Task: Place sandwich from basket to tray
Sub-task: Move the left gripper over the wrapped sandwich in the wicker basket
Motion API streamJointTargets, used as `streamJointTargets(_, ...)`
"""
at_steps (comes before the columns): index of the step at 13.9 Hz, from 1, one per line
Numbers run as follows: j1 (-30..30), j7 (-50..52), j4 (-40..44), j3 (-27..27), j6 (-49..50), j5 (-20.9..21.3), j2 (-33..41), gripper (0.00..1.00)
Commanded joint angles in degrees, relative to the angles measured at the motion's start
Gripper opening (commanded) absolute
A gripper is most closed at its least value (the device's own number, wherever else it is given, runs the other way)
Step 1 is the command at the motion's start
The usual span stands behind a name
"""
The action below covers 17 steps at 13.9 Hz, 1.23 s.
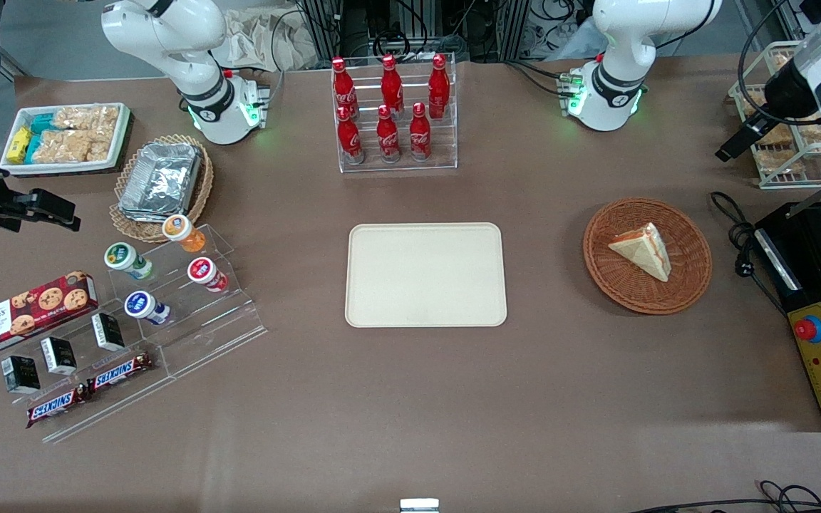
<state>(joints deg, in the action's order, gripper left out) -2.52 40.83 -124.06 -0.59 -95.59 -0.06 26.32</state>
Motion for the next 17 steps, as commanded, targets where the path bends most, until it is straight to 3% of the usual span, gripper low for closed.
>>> streamJointTargets(1,-0.03,3.55,-3.02,-0.46,-3.28,-0.29,1.28,1.00)
streamJointTargets(8,-0.12,6.53,-19.97,-0.55,-24.09,-0.29,-4.50,1.00)
streamJointTargets(17,0.76,12.34,-20.60,-4.23,-44.93,0.50,-25.16,1.00)
